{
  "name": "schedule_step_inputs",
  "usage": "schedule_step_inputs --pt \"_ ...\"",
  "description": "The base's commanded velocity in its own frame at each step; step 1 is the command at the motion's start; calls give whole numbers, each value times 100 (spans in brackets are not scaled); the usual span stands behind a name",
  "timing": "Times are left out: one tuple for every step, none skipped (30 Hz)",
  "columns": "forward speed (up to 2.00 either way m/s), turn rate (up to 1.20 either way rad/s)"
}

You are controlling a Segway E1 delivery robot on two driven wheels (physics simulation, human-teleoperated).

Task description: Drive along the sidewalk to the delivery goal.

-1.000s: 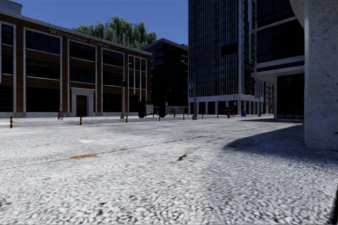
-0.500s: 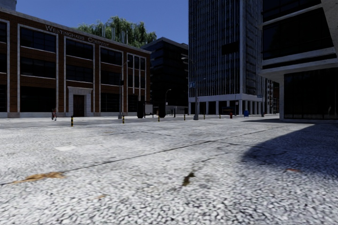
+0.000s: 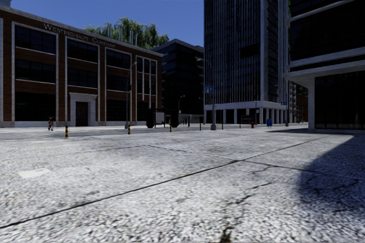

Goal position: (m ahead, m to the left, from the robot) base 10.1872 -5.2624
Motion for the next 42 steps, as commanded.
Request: schedule_step_inputs --pt "200 0" --pt "200 0" --pt "200 0" --pt "200 0" --pt "200 0" --pt "200 0" --pt "200 0" --pt "200 0" --pt "200 -8" --pt "200 -8" --pt "200 -21" --pt "200 -23" --pt "200 -30" --pt "200 -38" --pt "200 -38" --pt "200 -43" --pt "200 -44" --pt "200 -45" --pt "200 -45" --pt "200 -45" --pt "200 -45" --pt "200 -45" --pt "200 -45" --pt "200 -45" --pt "200 -45" --pt "200 -45" --pt "200 -45" --pt "200 -45" --pt "200 -45" --pt "200 -45" --pt "200 -45" --pt "200 -45" --pt "200 -45" --pt "200 -45" --pt "200 -45" --pt "200 -44" --pt "200 -44" --pt "200 -44" --pt "200 -44" --pt "200 -41" --pt "200 -41" --pt "200 -39"
